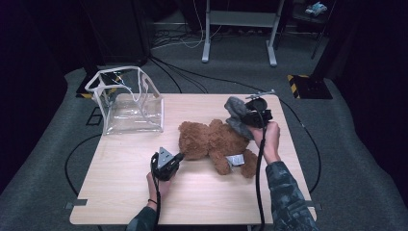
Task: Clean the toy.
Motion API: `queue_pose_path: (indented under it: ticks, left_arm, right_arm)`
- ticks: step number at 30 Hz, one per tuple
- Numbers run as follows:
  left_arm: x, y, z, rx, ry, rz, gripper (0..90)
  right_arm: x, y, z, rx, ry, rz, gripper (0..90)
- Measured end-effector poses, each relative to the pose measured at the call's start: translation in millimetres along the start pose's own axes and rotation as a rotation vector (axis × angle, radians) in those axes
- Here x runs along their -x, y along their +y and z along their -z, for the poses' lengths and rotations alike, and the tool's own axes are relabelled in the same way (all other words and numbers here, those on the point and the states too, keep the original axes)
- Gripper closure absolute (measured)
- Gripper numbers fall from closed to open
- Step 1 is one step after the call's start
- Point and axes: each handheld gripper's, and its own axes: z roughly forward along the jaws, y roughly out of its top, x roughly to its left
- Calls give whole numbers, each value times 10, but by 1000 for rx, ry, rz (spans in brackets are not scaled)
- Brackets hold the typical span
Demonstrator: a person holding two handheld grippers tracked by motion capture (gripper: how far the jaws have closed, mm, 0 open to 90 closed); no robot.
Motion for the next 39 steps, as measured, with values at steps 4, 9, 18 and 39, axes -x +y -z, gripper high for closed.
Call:
queue_pose_path:
  ticks: [4,9,18,39]
  left_arm:
    - [0,0,1,0,-1,0,891]
    - [0,-1,0,5,2,-3,891]
    - [9,-8,-4,23,4,-5,892]
    - [12,-2,3,11,2,-15,889]
  right_arm:
    - [-386,81,-94,14,78,66,760]
    - [-695,75,-340,-34,138,113,757]
    - [-527,-76,-423,-65,63,106,757]
    - [261,-421,-63,-37,-16,-77,757]
